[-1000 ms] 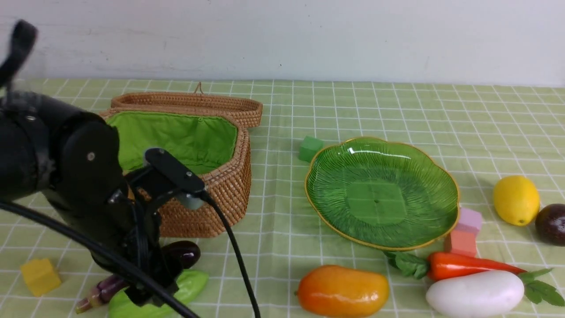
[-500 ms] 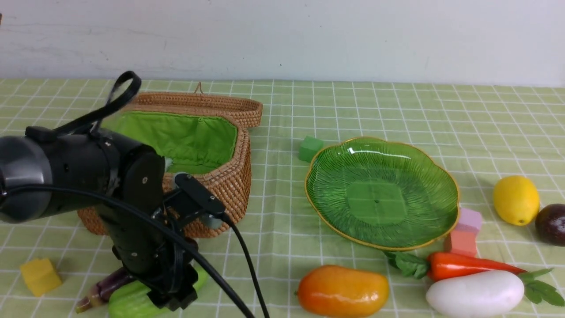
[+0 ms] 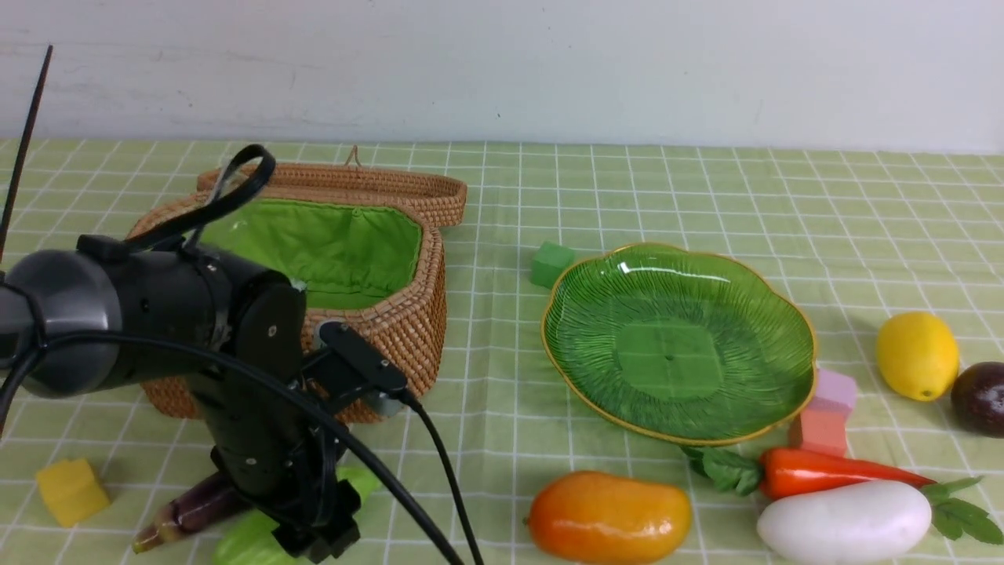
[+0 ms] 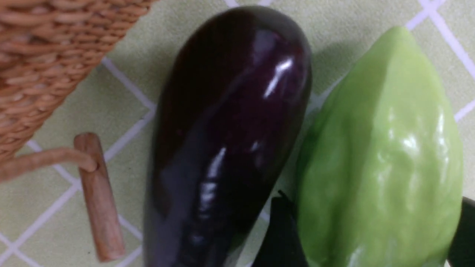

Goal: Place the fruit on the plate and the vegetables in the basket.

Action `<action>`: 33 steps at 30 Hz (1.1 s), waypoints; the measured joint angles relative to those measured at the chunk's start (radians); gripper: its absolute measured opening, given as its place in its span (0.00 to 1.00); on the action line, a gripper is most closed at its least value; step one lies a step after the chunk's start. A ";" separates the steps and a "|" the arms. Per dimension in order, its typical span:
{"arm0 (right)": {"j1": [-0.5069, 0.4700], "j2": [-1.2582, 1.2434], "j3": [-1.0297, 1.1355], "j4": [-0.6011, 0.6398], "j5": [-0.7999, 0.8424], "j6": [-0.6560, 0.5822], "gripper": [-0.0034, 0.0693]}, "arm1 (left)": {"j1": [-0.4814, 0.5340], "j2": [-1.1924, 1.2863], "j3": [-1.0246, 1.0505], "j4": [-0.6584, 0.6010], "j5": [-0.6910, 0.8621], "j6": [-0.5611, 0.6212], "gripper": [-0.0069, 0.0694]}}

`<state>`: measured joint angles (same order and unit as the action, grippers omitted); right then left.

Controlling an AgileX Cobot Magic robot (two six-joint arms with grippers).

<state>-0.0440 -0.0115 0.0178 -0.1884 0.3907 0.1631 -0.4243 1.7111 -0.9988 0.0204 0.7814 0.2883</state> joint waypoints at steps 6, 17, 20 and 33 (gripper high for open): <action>0.000 0.000 0.000 0.000 0.000 0.000 0.38 | 0.000 0.000 0.000 -0.020 0.023 0.000 0.67; 0.000 0.000 0.000 0.000 0.000 0.000 0.38 | 0.000 -0.072 0.000 -0.072 0.075 0.000 0.67; 0.000 0.000 0.000 0.000 0.000 0.000 0.38 | 0.000 -0.162 -0.015 -0.107 0.073 0.000 0.67; 0.000 0.000 0.000 0.000 0.000 0.000 0.38 | 0.105 -0.275 -0.327 0.005 -0.085 -0.023 0.67</action>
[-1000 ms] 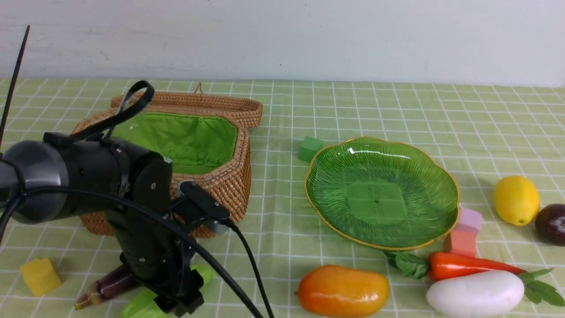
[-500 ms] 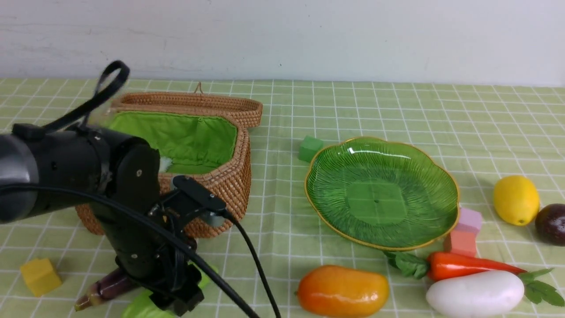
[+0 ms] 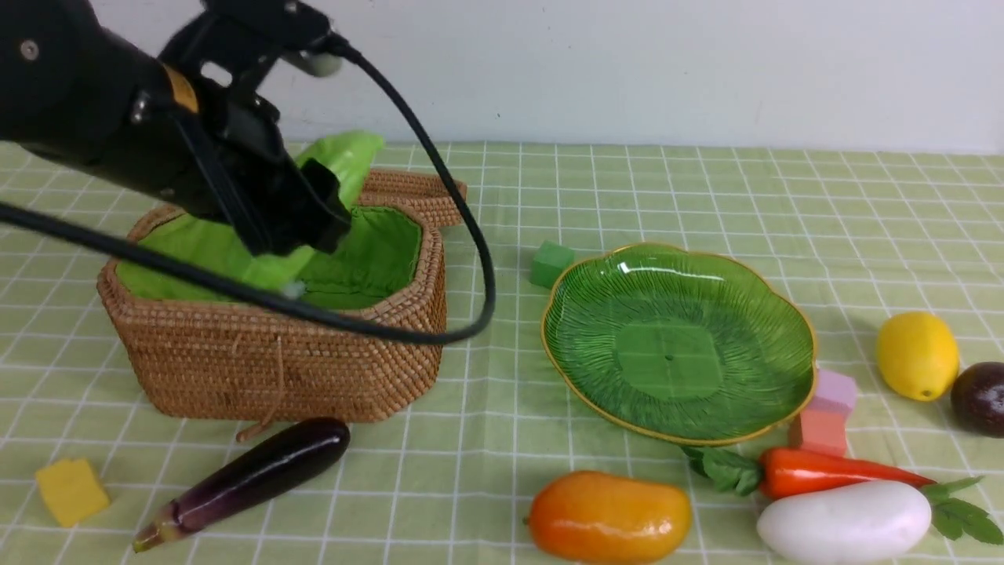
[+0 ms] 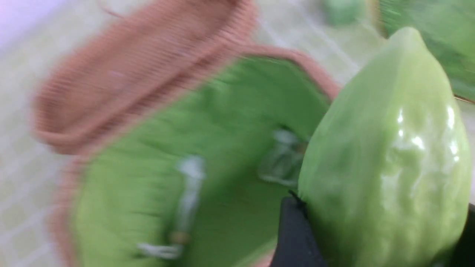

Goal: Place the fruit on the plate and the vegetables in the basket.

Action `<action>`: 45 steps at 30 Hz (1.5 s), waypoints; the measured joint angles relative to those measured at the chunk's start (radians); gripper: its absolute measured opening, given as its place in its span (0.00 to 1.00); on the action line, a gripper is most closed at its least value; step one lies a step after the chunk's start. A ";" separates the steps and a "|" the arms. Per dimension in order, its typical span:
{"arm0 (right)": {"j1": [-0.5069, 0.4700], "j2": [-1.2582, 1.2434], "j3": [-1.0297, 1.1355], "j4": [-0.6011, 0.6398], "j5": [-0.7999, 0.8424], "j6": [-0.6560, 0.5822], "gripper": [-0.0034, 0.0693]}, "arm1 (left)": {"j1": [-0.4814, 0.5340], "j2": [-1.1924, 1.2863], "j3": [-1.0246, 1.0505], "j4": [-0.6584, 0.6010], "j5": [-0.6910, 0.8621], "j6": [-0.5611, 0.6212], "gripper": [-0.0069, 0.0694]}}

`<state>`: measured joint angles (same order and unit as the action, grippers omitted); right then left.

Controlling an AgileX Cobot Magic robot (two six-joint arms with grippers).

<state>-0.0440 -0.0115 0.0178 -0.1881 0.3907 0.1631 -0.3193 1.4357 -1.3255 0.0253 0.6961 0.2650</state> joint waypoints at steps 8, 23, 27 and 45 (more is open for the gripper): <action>0.000 0.000 0.000 0.000 0.000 0.000 0.38 | 0.076 0.198 -0.051 0.211 -0.090 -0.001 0.67; 0.000 0.000 0.000 0.000 0.000 0.000 0.38 | 0.065 0.234 -0.051 0.223 -0.062 -0.027 0.96; 0.000 0.000 0.000 0.000 0.000 0.000 0.38 | 0.065 0.225 -0.051 0.182 0.013 -0.027 0.96; 0.000 0.000 0.000 0.000 0.000 0.000 0.38 | 0.065 0.116 0.109 -0.097 0.348 0.230 0.92</action>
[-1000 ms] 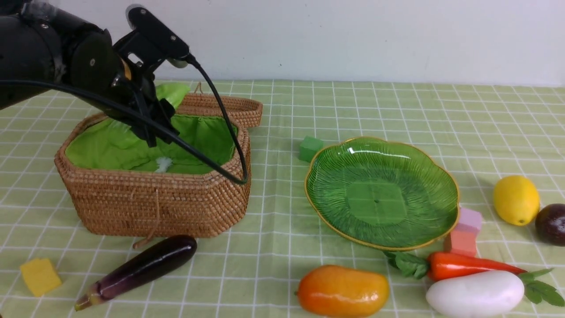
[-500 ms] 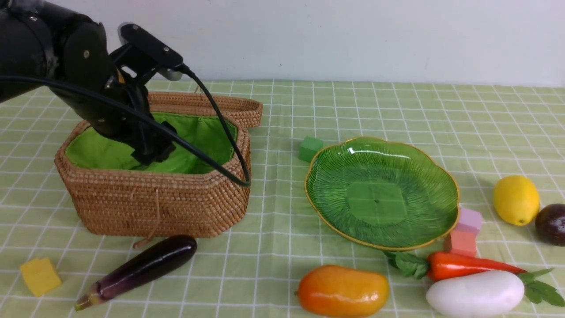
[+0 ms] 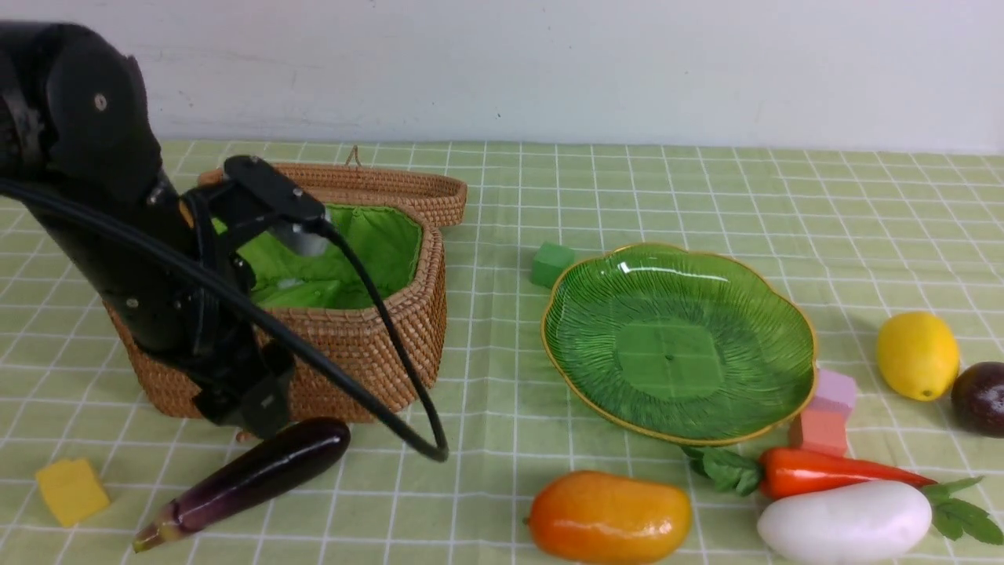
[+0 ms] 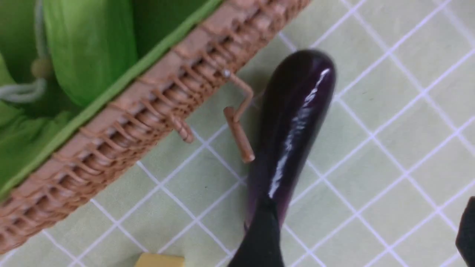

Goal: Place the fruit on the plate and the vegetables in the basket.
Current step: Use the left arm to grab an eggplant and put it into the left basket

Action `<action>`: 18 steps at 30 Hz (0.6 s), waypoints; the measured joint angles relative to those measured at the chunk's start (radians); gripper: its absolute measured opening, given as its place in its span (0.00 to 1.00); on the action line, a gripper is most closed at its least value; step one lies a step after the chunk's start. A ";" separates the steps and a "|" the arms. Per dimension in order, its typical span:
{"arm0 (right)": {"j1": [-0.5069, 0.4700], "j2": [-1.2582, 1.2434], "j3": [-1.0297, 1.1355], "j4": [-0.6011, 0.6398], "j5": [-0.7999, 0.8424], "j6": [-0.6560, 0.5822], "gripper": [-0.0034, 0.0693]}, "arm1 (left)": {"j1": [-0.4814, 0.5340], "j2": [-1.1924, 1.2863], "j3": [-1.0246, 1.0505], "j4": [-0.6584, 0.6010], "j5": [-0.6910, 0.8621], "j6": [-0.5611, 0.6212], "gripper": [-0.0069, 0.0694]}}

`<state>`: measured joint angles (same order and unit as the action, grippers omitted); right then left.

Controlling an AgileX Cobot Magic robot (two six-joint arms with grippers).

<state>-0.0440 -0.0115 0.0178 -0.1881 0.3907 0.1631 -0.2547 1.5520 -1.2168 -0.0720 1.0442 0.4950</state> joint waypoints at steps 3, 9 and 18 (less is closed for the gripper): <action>0.000 0.000 0.000 0.000 0.000 0.000 0.38 | 0.000 0.031 0.075 0.015 -0.086 0.000 0.91; 0.000 0.000 0.000 0.000 0.000 0.000 0.38 | 0.000 0.113 0.180 0.017 -0.235 0.000 0.90; 0.000 0.000 0.000 0.000 0.000 0.000 0.38 | 0.000 0.198 0.196 0.020 -0.319 -0.001 0.82</action>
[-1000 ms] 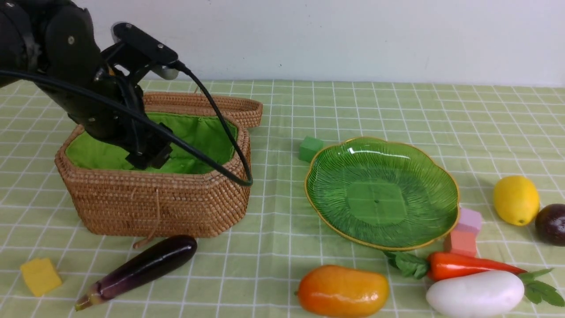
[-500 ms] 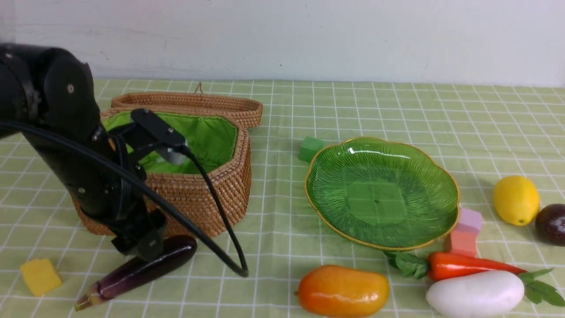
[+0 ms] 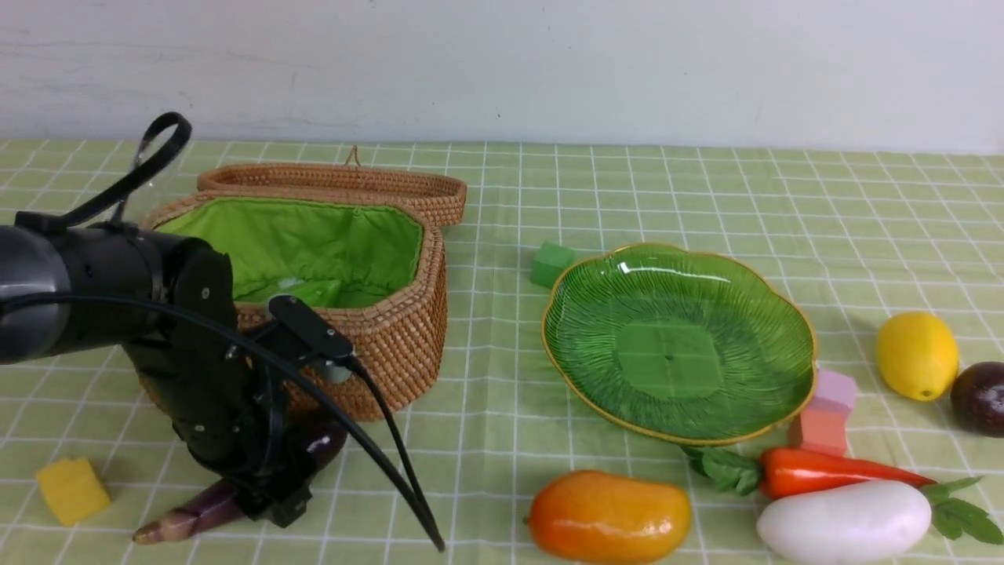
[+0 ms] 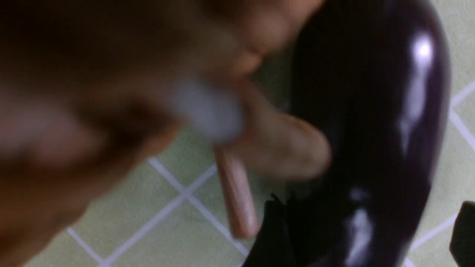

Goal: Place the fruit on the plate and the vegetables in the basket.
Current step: Use the left arm to grab an eggplant and put it into the left basket

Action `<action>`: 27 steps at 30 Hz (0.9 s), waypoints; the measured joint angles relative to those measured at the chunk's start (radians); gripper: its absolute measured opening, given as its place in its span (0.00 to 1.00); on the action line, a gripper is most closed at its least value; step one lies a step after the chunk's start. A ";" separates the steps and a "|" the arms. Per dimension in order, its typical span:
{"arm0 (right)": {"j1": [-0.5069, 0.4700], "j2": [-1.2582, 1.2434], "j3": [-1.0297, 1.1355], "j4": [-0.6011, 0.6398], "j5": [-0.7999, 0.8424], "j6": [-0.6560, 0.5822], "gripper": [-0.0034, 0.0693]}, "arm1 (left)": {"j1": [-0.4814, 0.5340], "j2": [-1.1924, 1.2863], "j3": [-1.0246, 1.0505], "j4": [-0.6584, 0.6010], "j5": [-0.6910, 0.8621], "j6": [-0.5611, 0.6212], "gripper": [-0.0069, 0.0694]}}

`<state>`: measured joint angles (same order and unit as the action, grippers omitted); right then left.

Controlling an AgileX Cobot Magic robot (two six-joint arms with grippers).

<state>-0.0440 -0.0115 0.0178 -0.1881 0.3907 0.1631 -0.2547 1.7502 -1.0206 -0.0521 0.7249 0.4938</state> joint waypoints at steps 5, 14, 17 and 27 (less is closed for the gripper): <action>0.000 0.000 0.000 0.000 0.000 0.000 0.38 | 0.000 0.000 -0.004 -0.002 0.024 0.001 0.64; 0.000 0.000 0.000 0.000 0.000 0.000 0.38 | 0.000 -0.045 -0.056 -0.033 0.194 0.001 0.59; 0.000 0.000 0.000 0.000 0.000 0.000 0.38 | 0.000 -0.109 -0.125 -0.041 0.240 0.001 0.59; 0.000 0.000 0.000 0.000 0.000 0.000 0.38 | 0.000 -0.262 -0.346 -0.013 0.062 0.056 0.59</action>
<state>-0.0440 -0.0115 0.0178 -0.1881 0.3907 0.1631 -0.2547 1.4886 -1.3670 -0.0650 0.7870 0.5497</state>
